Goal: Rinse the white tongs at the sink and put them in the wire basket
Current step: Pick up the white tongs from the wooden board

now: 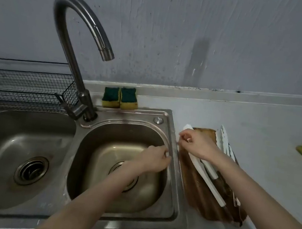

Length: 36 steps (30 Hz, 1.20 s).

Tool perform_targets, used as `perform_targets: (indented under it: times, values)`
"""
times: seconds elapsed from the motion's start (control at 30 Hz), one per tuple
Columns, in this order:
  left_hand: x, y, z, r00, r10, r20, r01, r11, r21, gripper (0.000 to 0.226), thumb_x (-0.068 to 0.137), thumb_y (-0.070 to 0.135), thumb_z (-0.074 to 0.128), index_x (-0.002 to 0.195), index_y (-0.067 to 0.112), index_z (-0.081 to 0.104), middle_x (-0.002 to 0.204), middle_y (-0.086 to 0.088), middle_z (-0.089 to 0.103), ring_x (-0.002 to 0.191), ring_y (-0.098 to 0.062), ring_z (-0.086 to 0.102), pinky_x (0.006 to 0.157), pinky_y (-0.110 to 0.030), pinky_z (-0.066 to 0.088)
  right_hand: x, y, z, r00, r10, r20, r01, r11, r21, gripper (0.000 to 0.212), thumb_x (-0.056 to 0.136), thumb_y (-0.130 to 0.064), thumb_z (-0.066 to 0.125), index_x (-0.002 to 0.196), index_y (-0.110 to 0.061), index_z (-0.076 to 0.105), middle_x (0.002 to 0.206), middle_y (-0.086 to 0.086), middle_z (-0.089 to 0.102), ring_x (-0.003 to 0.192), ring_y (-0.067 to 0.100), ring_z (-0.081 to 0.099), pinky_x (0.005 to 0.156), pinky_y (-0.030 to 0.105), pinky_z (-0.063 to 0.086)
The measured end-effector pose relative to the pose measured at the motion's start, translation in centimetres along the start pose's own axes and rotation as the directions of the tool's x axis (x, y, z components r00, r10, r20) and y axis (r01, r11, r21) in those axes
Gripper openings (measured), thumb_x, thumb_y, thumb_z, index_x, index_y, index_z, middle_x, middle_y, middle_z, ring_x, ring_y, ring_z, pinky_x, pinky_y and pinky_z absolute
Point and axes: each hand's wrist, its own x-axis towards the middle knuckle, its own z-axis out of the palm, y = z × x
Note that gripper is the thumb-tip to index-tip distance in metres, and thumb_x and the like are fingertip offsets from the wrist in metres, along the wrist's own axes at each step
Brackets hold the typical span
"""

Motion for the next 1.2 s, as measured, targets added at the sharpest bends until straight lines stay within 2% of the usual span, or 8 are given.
perform_targets:
  times: [0.17, 0.27, 0.37, 0.57, 0.77, 0.9, 1.0, 1.2]
  values:
    - [0.8, 3.0, 1.8, 1.000, -0.007, 0.007, 0.008, 0.994, -0.111, 0.047, 0.095, 0.030, 0.038, 0.134, 0.004, 0.042, 0.129, -0.017, 0.057, 0.121, -0.032, 0.052, 0.098, -0.035, 0.042, -0.7, 3.1, -1.1, 0.987, 0.048, -0.150, -0.051, 0.999, -0.017, 0.037, 0.087, -0.025, 0.054, 0.120, -0.010, 0.061, 0.124, 0.014, 0.062, 0.112, 0.029, 0.058, 0.092, 0.037, 0.047]
    - [1.4, 4.3, 2.5, 1.000, -0.011, -0.017, 0.007, 0.980, -0.200, 0.044, 0.094, 0.031, 0.040, 0.128, 0.004, 0.045, 0.123, -0.016, 0.058, 0.114, -0.030, 0.055, 0.087, -0.030, 0.041, -1.3, 4.5, -1.6, 0.972, 0.094, -0.217, -0.086, 0.995, 0.047, 0.032, 0.087, -0.023, 0.054, 0.114, -0.006, 0.062, 0.112, 0.017, 0.065, 0.106, 0.034, 0.060, 0.088, 0.041, 0.051]
    - [2.1, 5.1, 3.4, 0.999, -0.033, -0.007, 0.030, 0.960, -0.277, 0.041, 0.094, 0.032, 0.040, 0.123, 0.003, 0.046, 0.107, -0.013, 0.059, 0.098, -0.024, 0.058, 0.084, -0.032, 0.046, -1.8, 6.2, -1.7, 0.947, 0.221, -0.233, -0.231, 0.973, -0.015, 0.042, 0.090, -0.028, 0.049, 0.128, -0.009, 0.048, 0.121, 0.021, 0.050, 0.115, 0.036, 0.049, 0.090, 0.043, 0.046]
    - [2.5, 6.9, 4.2, 0.987, -0.110, 0.116, 0.151, 0.879, -0.451, 0.052, 0.095, 0.030, 0.039, 0.140, 0.004, 0.030, 0.138, -0.015, 0.049, 0.123, -0.030, 0.053, 0.103, -0.041, 0.047, -1.9, 8.3, -0.8, 0.888, 0.429, -0.166, -0.448, 0.889, -0.097, 0.058, 0.090, -0.029, 0.048, 0.139, -0.009, 0.025, 0.133, 0.023, 0.031, 0.121, 0.039, 0.035, 0.093, 0.046, 0.040]
    - [3.3, 7.6, 4.1, 0.968, -0.177, 0.178, 0.250, 0.737, -0.628, 0.042, 0.095, 0.026, 0.042, 0.130, 0.003, 0.046, 0.131, -0.015, 0.056, 0.114, -0.025, 0.058, 0.097, -0.032, 0.049, -1.4, 8.8, -0.2, 0.872, 0.465, -0.155, -0.474, 0.880, -0.027, 0.064, 0.089, -0.021, 0.052, 0.142, -0.006, 0.019, 0.135, 0.026, 0.035, 0.123, 0.043, 0.038, 0.095, 0.047, 0.040]
    - [3.6, 6.7, 3.8, 0.948, -0.217, 0.234, 0.319, 0.610, -0.725, 0.043, 0.093, 0.026, 0.048, 0.130, 0.004, 0.048, 0.131, -0.011, 0.057, 0.122, -0.024, 0.054, 0.090, -0.026, 0.045, -1.2, 8.8, 0.4, 0.870, 0.476, -0.131, -0.478, 0.878, 0.011, 0.051, 0.089, -0.020, 0.053, 0.131, 0.001, 0.035, 0.127, 0.026, 0.043, 0.113, 0.041, 0.049, 0.091, 0.043, 0.044]
    - [3.9, 6.0, 3.8, 0.947, -0.227, 0.227, 0.320, 0.604, -0.730, 0.044, 0.092, 0.026, 0.048, 0.131, 0.005, 0.047, 0.122, -0.009, 0.056, 0.120, -0.021, 0.052, 0.092, -0.027, 0.044, -1.0, 8.4, 0.8, 0.879, 0.459, -0.131, -0.459, 0.888, 0.033, 0.048, 0.088, -0.021, 0.055, 0.127, 0.002, 0.039, 0.123, 0.026, 0.046, 0.106, 0.039, 0.054, 0.086, 0.040, 0.046]
    - [4.2, 5.1, 3.8, 0.958, -0.220, 0.183, 0.280, 0.593, -0.755, 0.037, 0.091, 0.021, 0.050, 0.123, 0.002, 0.053, 0.102, -0.006, 0.056, 0.095, -0.018, 0.055, 0.082, -0.029, 0.049, -0.4, 7.8, 1.1, 0.905, 0.398, -0.149, -0.396, 0.917, 0.042, 0.049, 0.086, -0.021, 0.058, 0.124, 0.002, 0.038, 0.116, 0.025, 0.057, 0.100, 0.038, 0.058, 0.074, 0.036, 0.042]
